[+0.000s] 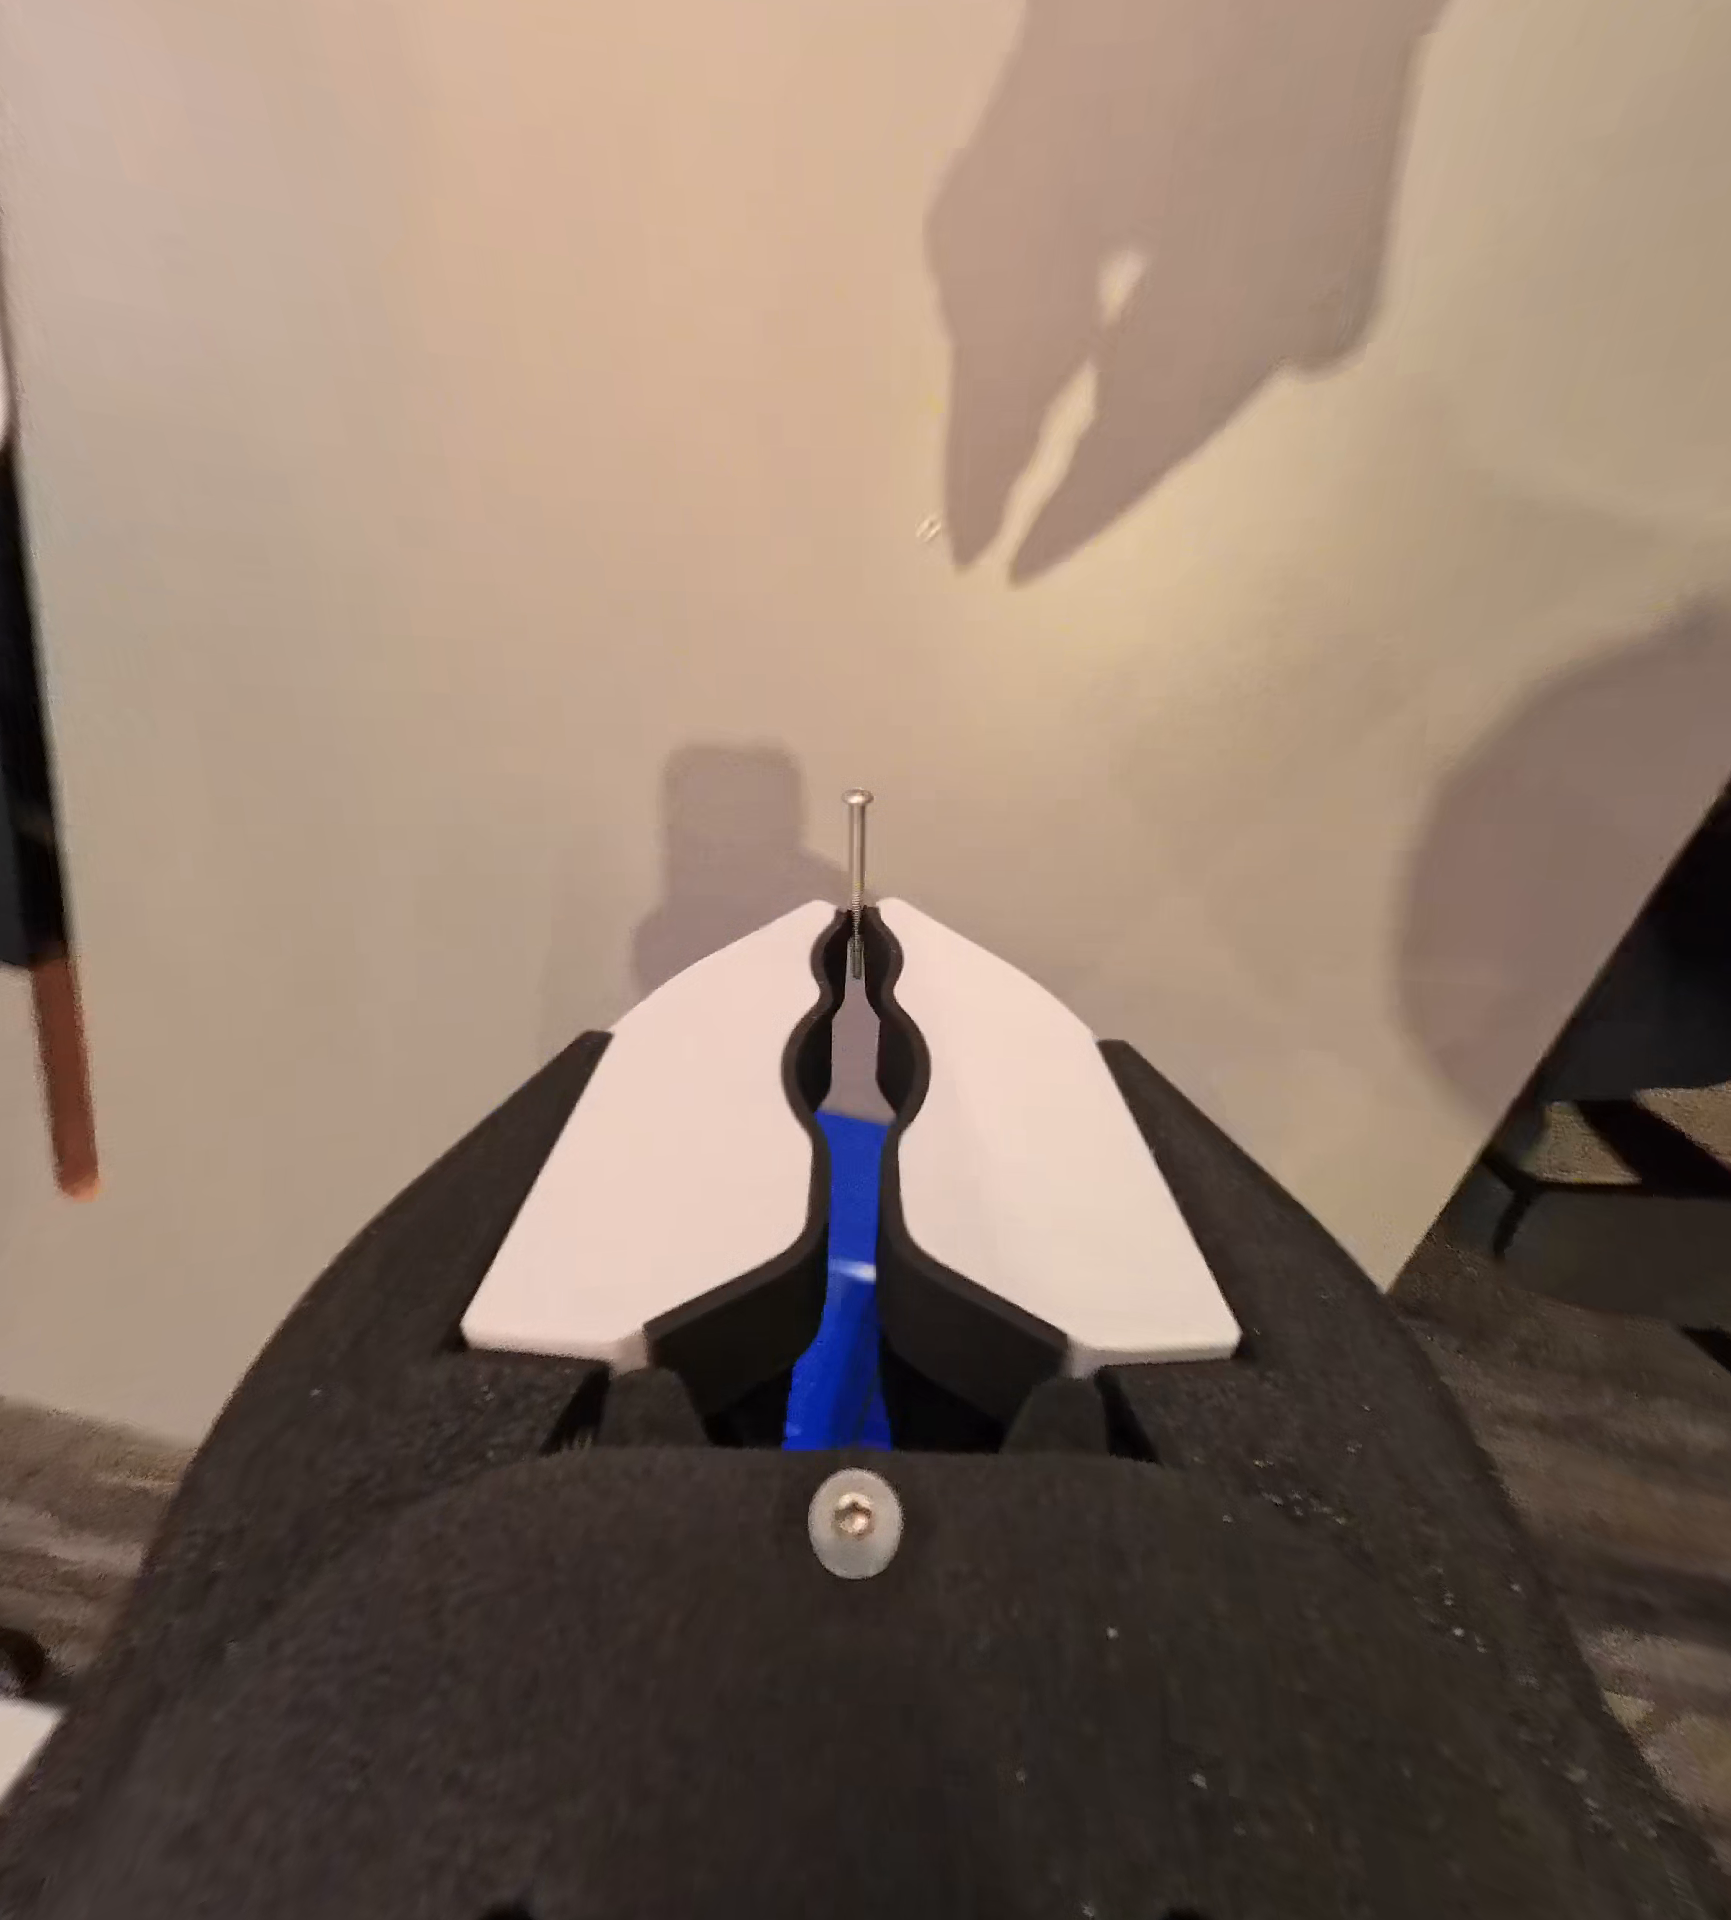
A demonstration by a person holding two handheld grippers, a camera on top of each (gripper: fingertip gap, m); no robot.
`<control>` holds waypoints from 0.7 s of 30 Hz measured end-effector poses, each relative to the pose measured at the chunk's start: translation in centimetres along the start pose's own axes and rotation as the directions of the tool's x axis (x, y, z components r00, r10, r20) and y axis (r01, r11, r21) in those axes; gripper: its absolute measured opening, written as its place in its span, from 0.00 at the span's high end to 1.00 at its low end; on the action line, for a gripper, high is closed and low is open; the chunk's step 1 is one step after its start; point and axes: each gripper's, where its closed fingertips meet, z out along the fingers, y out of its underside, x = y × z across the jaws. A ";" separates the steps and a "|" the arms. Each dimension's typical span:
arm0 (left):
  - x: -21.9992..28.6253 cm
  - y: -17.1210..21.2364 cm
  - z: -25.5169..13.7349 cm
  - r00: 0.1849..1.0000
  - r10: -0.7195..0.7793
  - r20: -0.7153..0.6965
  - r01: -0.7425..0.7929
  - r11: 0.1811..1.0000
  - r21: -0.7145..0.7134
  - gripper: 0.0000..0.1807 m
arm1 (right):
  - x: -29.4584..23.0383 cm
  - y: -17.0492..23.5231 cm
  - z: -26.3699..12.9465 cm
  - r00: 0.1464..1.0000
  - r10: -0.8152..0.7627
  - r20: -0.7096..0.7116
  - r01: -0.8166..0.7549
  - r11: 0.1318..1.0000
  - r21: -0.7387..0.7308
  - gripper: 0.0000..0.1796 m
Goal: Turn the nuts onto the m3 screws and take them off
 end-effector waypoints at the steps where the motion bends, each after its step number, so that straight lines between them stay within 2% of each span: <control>1: 0.7 -0.9 0.5 0.999 -0.012 -0.040 0.012 1.000 -0.003 0.99 | -0.3 -0.1 0.2 1.000 -0.029 -0.009 0.029 1.000 0.005 0.93; 7: 4.2 -5.6 2.6 0.965 -0.109 -0.240 0.111 0.994 -0.005 0.99 | -1.9 2.8 0.6 0.959 -0.280 -0.041 0.275 0.956 -0.100 0.91; 11: 5.4 -7.1 3.1 0.955 -0.123 -0.271 0.118 0.992 -0.034 0.99 | -1.9 5.2 0.5 0.913 -0.402 -0.075 0.379 0.900 -0.214 0.92; 21: 5.3 -8.7 3.8 0.939 -0.228 -0.256 0.199 0.971 -0.135 0.99 | -1.9 6.9 1.0 0.892 -0.450 -0.039 0.423 0.863 -0.277 0.92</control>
